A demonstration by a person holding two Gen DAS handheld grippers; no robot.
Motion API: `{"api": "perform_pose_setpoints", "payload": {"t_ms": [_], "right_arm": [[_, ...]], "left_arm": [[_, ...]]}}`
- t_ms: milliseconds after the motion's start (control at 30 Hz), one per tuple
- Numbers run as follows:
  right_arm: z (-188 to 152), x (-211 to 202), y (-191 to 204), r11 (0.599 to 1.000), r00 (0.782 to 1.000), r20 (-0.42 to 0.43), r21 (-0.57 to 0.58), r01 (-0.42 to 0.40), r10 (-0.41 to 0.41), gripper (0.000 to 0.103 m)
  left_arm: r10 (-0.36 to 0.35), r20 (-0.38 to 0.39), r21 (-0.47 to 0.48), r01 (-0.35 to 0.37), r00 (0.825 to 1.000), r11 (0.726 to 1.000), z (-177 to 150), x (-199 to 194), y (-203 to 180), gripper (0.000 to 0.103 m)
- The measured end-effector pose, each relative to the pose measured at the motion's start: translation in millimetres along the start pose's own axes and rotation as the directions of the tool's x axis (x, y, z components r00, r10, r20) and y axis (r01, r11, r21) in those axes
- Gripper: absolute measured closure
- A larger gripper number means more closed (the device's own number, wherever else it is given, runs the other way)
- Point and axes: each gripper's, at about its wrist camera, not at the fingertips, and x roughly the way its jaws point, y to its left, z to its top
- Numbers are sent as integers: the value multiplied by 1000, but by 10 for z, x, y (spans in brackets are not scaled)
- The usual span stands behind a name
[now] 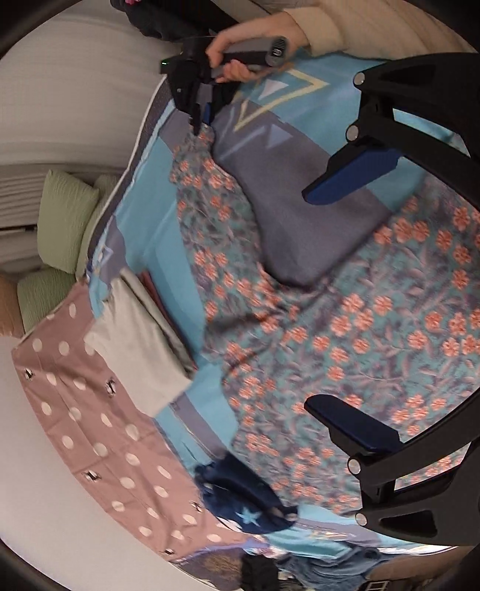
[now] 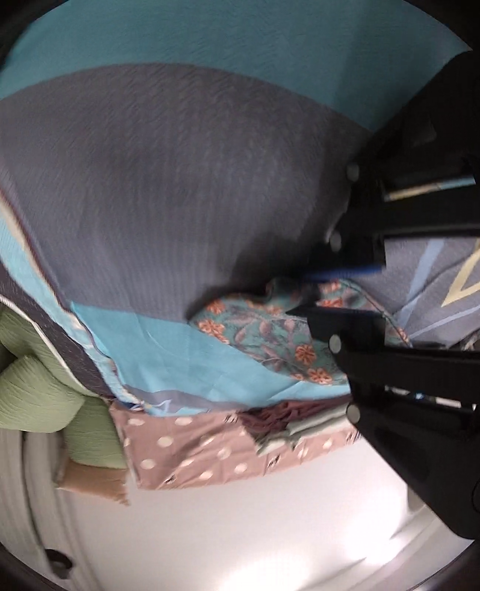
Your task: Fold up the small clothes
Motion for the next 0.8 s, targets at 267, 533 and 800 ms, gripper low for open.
{"api": "perform_pose_setpoints", "payload": {"t_ms": [267,533,800], "right_arm": [[-629,-353,863,816,980,187,-575,57,64,97],[-2020,-152,1481,293,956,292,-916,275,15,97],[-2788,233,1371,3,961,277,-961,277,-24,97]], "left_arm": [[-382,-73,-135,370,921,919,537,293,42,1],[-584,-41,-310,546,810,778,768,613,276,1],[-683,-74,-430,595,727,679,729,1149,380,1]]}}
